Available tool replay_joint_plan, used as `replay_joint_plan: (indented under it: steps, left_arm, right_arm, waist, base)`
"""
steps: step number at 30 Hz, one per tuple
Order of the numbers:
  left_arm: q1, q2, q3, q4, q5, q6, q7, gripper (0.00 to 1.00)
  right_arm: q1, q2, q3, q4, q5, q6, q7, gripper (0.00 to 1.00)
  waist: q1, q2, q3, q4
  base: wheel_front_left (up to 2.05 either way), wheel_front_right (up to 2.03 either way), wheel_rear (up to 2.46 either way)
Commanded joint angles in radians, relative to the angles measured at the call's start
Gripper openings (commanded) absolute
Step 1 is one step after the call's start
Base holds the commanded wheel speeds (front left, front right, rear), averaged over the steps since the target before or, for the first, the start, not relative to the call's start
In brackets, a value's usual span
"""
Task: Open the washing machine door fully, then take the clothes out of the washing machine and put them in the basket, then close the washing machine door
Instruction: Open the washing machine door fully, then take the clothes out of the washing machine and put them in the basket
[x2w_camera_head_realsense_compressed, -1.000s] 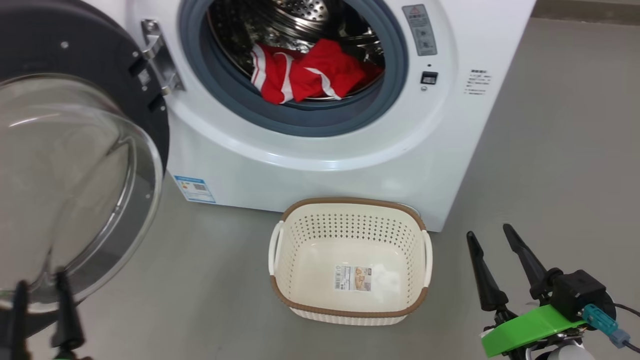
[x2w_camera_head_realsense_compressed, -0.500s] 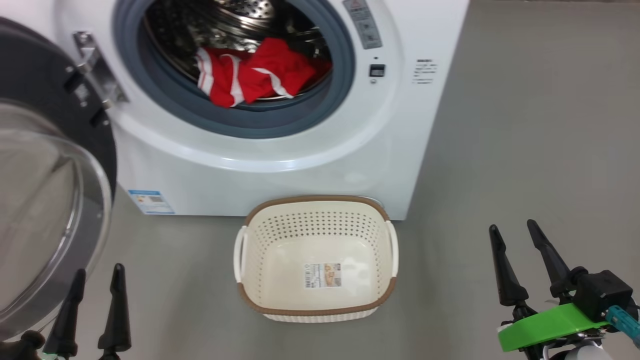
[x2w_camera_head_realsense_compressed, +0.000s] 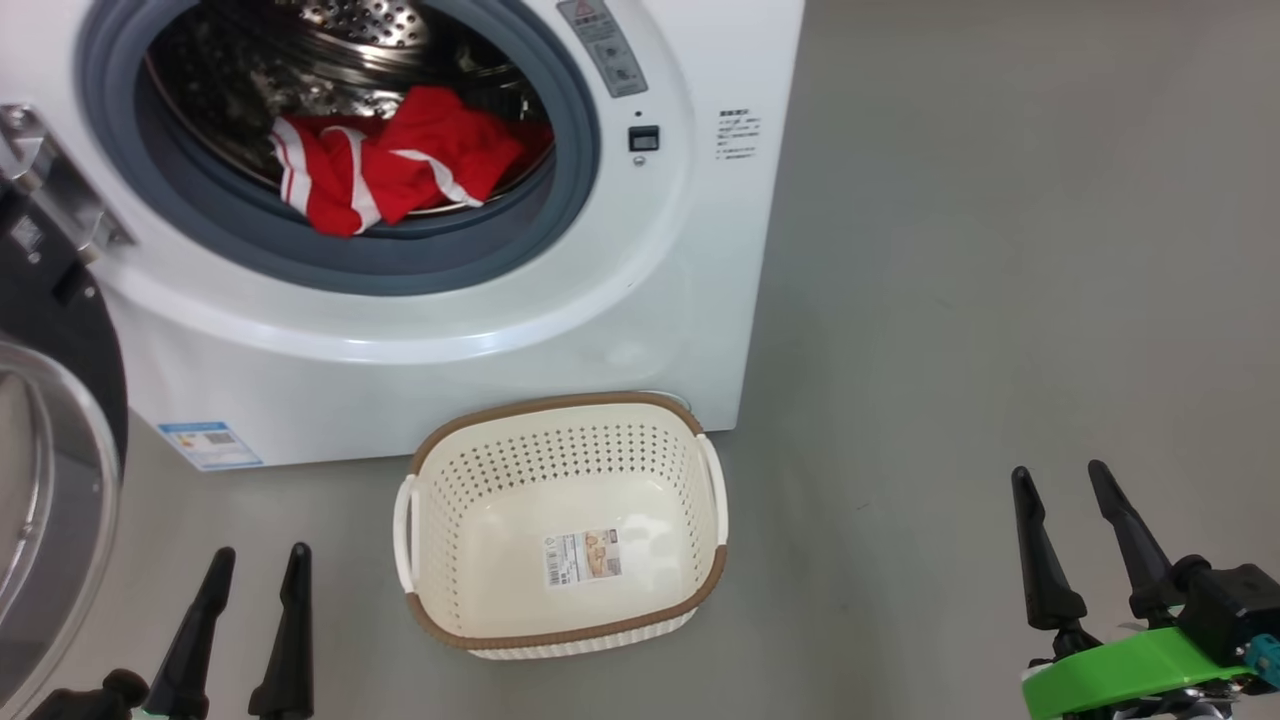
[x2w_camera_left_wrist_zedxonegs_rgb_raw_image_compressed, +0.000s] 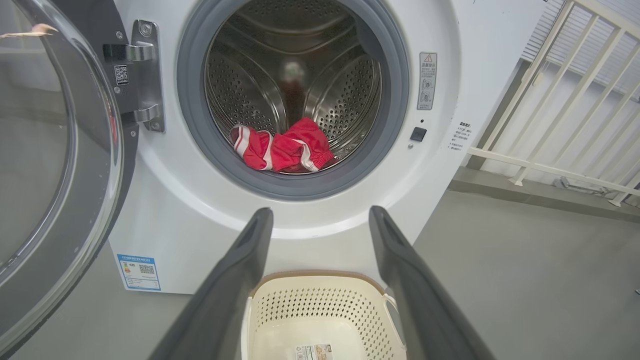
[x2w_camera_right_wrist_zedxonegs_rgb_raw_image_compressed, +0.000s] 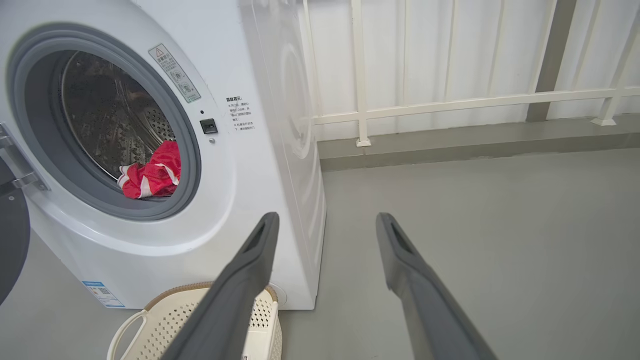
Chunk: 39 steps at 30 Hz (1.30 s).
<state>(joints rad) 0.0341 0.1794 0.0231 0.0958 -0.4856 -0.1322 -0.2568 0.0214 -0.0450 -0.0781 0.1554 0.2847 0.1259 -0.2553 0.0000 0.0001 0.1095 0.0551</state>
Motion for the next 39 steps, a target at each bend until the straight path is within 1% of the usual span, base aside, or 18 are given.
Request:
replay_joint_plan:
  steps: [1, 10, 29, 39]
  left_arm:
    - [-0.007, 0.027, 0.032, -0.025, -0.002, 0.002, -0.005, 1.00]
    - [-0.015, 0.029, 0.018, -0.018, -0.005, 0.002, -0.005, 1.00]
    - [-0.025, 0.032, 0.021, -0.025, 0.005, 0.002, -0.005, 1.00]
    - [-0.044, 0.034, 0.019, -0.022, -0.004, 0.002, -0.005, 1.00]
  right_arm:
    - [-0.002, -0.005, 0.017, -0.031, 0.010, 0.005, -0.006, 1.00]
    - [0.012, -0.005, 0.009, -0.035, 0.018, 0.005, -0.006, 1.00]
    - [0.009, -0.005, 0.010, -0.036, 0.015, 0.005, -0.006, 1.00]
    - [-0.001, -0.005, 0.014, -0.037, 0.019, 0.005, -0.006, 1.00]
  waist:
    - [0.0000, -0.0001, -0.006, -0.014]
    - [0.0000, -0.0001, -0.010, -0.019]
    - [0.0000, -0.0001, -0.006, -0.001]
    - [0.0000, -0.0001, 0.008, 0.008]
  base:
    - [0.00, 0.00, 0.00]
    - [0.00, 0.00, 0.00]
    - [0.01, -0.01, 0.00]
    - [0.97, -0.97, 0.00]
